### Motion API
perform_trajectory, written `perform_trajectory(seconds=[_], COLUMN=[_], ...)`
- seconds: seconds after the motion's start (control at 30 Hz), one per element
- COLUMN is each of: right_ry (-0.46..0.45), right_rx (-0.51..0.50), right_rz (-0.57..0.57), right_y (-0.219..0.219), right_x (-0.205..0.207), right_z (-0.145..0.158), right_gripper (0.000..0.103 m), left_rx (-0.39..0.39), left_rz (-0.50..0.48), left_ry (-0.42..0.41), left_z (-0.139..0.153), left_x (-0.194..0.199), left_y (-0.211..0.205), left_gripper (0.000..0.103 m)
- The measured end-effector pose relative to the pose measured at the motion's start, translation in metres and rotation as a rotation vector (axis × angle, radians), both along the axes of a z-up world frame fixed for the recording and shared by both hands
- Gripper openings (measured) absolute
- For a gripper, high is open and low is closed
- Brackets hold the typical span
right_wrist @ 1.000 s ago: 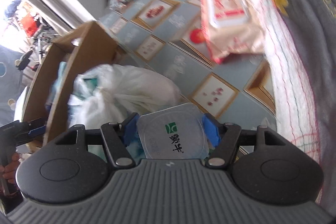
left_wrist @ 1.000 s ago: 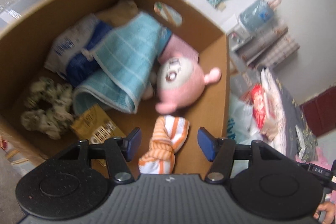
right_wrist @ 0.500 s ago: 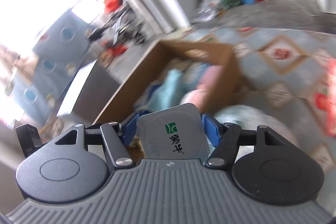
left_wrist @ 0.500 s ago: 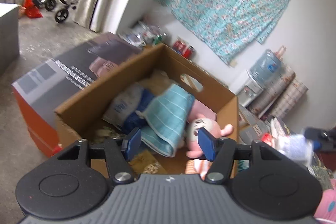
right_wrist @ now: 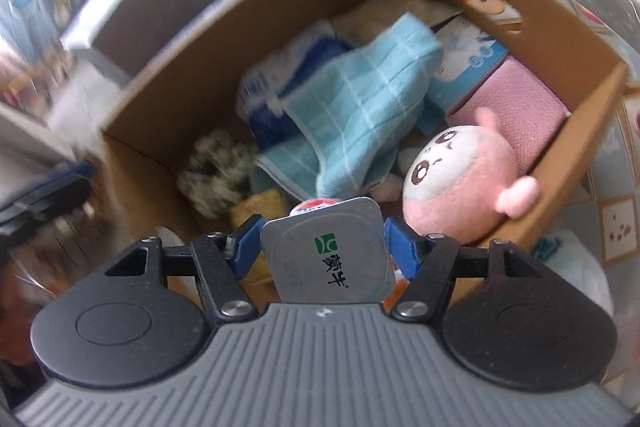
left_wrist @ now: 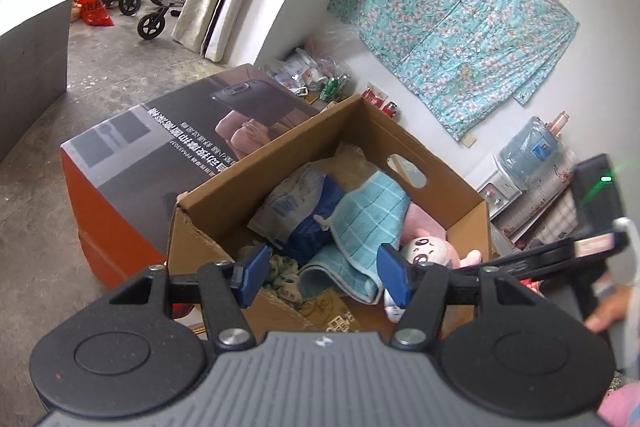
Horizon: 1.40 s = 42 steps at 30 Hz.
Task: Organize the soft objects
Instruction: 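Lower the white cup with the right gripper into the box beside the pink plush toy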
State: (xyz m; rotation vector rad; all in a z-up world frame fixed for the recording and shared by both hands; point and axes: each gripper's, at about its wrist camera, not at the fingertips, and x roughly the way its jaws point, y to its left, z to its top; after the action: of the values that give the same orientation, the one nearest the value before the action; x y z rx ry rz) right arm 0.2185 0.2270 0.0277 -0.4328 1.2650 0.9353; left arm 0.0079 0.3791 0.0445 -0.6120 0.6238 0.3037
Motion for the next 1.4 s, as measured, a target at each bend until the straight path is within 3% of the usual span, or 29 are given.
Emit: perform_trajectory(seconds=[0.13, 0.4, 0.53, 0.93, 1.17, 1.4], right_ry=[0.031, 0.014, 0.019, -0.025, -0.112, -0.137], right_rx=[-0.104, -0.192, -0.173, 0.094, -0.016, -0.079], right_rz=[0.071, 0.134, 0.096, -0.082, -0.028, 0.031], right_y=[0.013, 0.037, 0.045, -0.002, 0.012, 0.023], right_x=[-0.001, -0.006, 0.001, 0.001, -0.025, -0.031], right_z=[-0.019, -0.035, -0.034, 0.017, -0.02, -0.045], right_gripper=[0.065, 0.066, 0.067, 0.073, 0.073, 0.068], left_rx=[-0.017, -0.025, -0.027, 0.057, 0.058, 0.064], left_rz=[0.001, 0.002, -0.002, -0.017, -0.029, -0.022], left_ry=[0.003, 0.004, -0.001, -0.033, -0.033, -0.028], left_z=[-0.005, -0.009, -0.01, 0.005, 0.008, 0.008], left_x=[-0.001, -0.003, -0.008, -0.031, -0.045, -0.056], left_y=[0.004, 0.005, 0.005, -0.009, -0.016, -0.015], left_gripper=[0.061, 0.061, 0.061, 0.078, 0.078, 0.078])
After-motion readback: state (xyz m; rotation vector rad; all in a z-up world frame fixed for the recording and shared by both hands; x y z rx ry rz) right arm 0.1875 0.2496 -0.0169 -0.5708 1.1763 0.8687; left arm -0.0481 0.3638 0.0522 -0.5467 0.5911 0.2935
